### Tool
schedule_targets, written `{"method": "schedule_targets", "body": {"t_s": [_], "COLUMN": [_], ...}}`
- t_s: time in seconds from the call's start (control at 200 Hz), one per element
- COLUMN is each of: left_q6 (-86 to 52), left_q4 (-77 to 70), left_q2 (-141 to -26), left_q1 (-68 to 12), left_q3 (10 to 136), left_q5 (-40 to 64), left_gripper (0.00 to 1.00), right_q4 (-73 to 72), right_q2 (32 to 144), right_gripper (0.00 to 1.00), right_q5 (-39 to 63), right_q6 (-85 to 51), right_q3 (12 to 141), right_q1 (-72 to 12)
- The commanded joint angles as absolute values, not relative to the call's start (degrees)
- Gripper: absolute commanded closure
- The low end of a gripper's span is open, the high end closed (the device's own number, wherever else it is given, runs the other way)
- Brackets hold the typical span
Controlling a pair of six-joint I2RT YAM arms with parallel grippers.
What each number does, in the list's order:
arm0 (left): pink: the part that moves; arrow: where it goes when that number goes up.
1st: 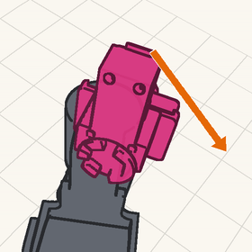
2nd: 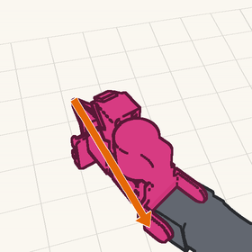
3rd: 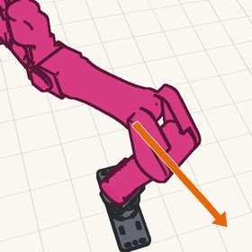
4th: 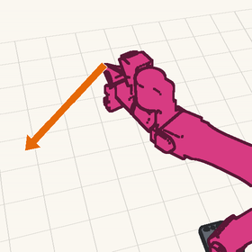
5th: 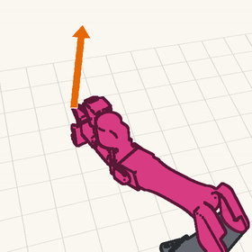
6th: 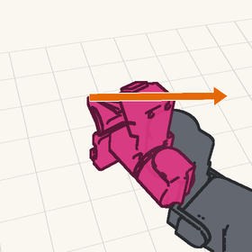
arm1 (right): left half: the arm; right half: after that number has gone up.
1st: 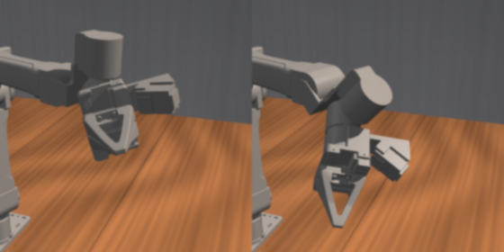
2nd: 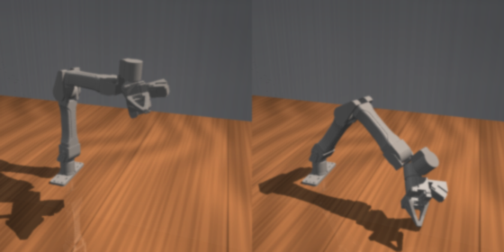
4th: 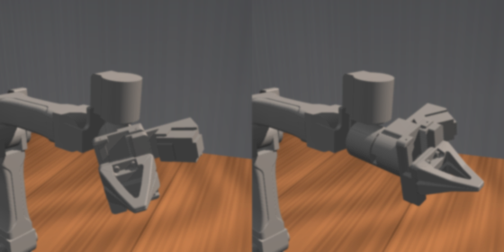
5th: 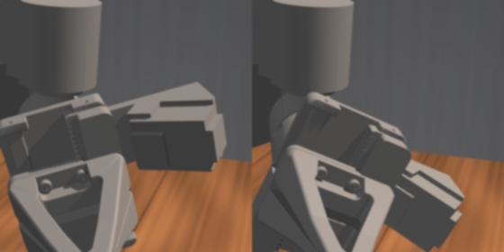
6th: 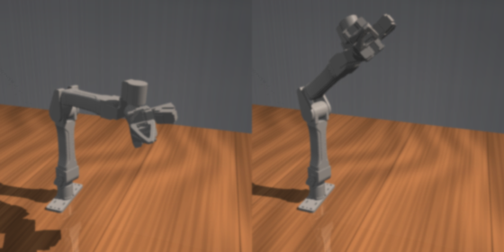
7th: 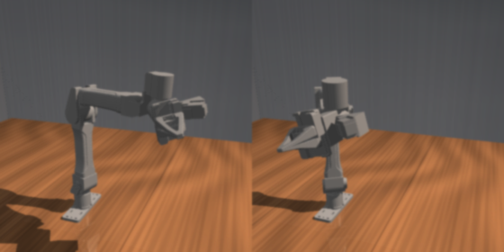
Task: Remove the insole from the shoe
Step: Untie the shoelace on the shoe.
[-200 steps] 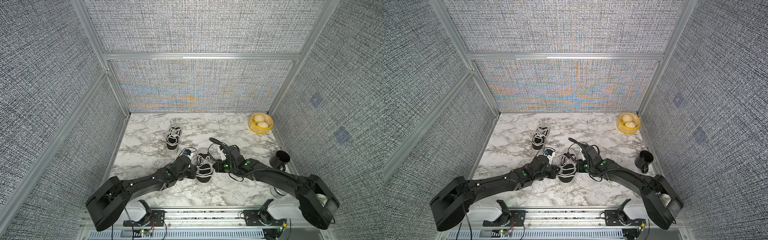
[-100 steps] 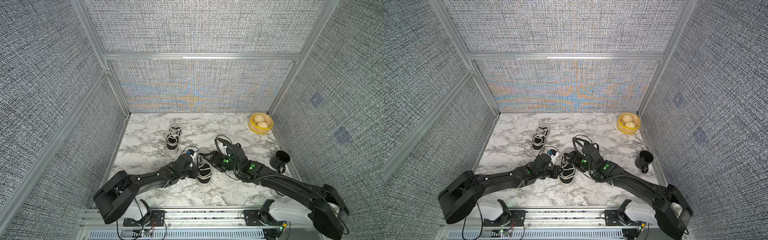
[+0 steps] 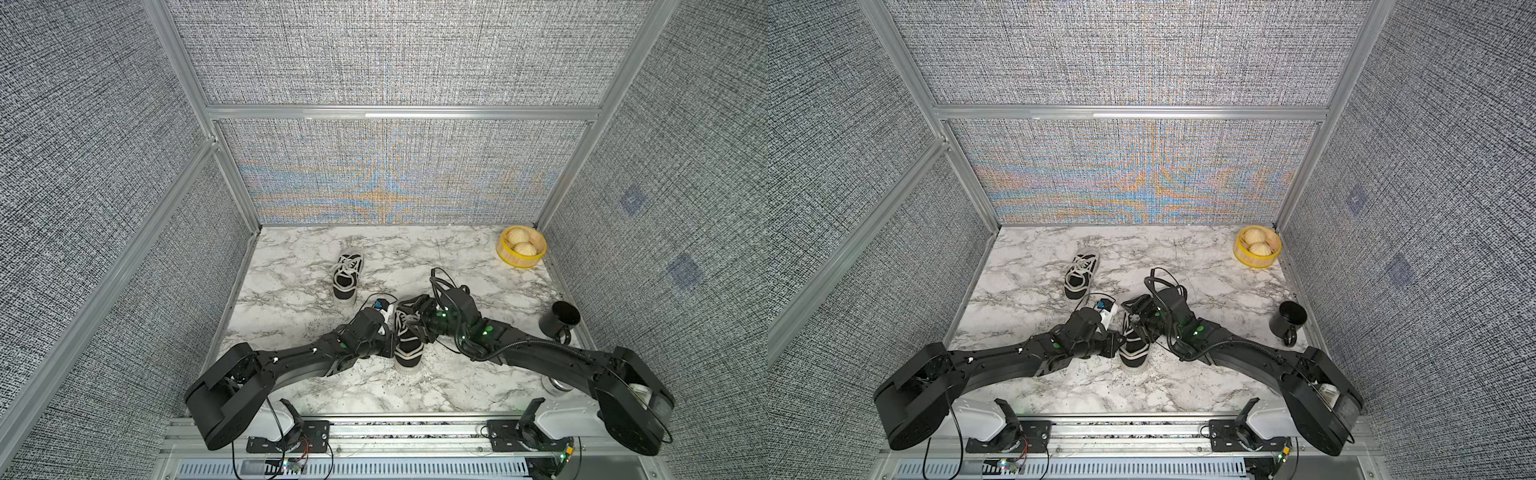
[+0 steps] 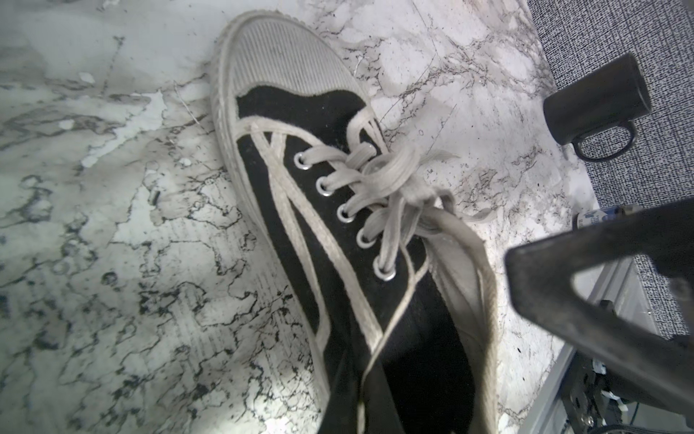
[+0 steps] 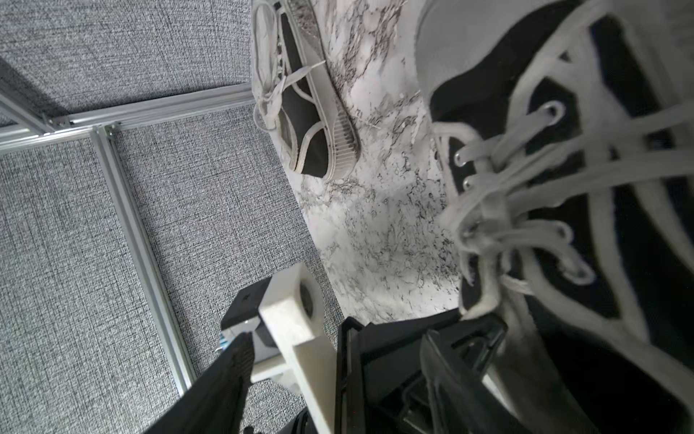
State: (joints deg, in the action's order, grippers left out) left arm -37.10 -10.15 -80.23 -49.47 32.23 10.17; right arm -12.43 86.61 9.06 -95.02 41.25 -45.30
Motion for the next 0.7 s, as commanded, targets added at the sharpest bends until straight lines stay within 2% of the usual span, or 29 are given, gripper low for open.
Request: {"method": "schedule_targets", "body": {"t_s": [0.0,0.695], "left_q6": [-36.4,-35.1], "left_q4": [-10.3,-8.8], "left_q2": [-80.2,-80.0], "left_q1": [-49.5,-49.6], "left_q3": [32.1,32.9], "left_q5": [11.6,12.3], "left_gripper": [1.00,1.00], "right_q4": [-11.3,-13.9], "right_q2": [87.6,96.3], "right_gripper": [0.27,0.27], "right_q5": [6.2,4.2], "right_q6": [-97.5,-97.8], "right_q3": [41.7,45.5], "right_q1": [-45.3,-43.5]}}
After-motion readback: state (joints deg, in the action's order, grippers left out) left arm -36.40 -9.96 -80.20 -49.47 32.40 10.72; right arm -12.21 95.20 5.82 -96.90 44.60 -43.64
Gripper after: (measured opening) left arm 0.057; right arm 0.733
